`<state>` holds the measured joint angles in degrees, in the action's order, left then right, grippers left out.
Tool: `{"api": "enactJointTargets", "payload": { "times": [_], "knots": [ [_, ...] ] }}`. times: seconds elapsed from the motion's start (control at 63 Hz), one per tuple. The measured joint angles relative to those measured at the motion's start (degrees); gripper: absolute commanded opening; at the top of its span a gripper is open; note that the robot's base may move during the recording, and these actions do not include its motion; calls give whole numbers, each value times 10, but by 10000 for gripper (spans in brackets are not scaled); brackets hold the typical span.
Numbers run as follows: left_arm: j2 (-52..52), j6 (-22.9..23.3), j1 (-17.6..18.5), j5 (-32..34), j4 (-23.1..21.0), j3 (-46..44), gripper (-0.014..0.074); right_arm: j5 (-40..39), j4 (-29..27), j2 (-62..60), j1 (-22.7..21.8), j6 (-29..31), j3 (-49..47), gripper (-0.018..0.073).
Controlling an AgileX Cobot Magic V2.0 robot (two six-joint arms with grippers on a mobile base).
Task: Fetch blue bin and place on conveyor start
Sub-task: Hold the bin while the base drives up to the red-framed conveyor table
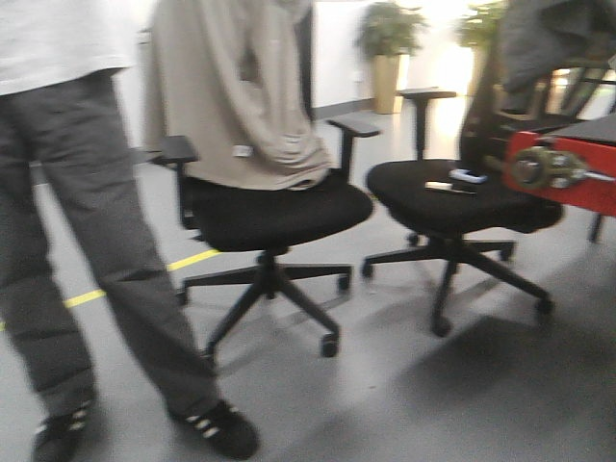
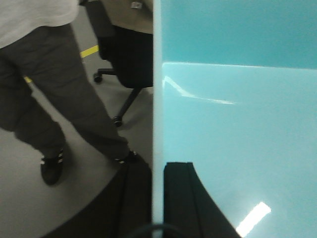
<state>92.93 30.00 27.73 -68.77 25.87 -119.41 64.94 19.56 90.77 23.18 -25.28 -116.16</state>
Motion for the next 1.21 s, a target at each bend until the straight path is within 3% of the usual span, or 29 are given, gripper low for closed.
{"api": "enactJointTargets", "payload": {
  "times": [1.206],
  "knots": [
    [0,0,0,0,5,0,-111,2,-18,0,0,0,0,-163]
  ]
}}
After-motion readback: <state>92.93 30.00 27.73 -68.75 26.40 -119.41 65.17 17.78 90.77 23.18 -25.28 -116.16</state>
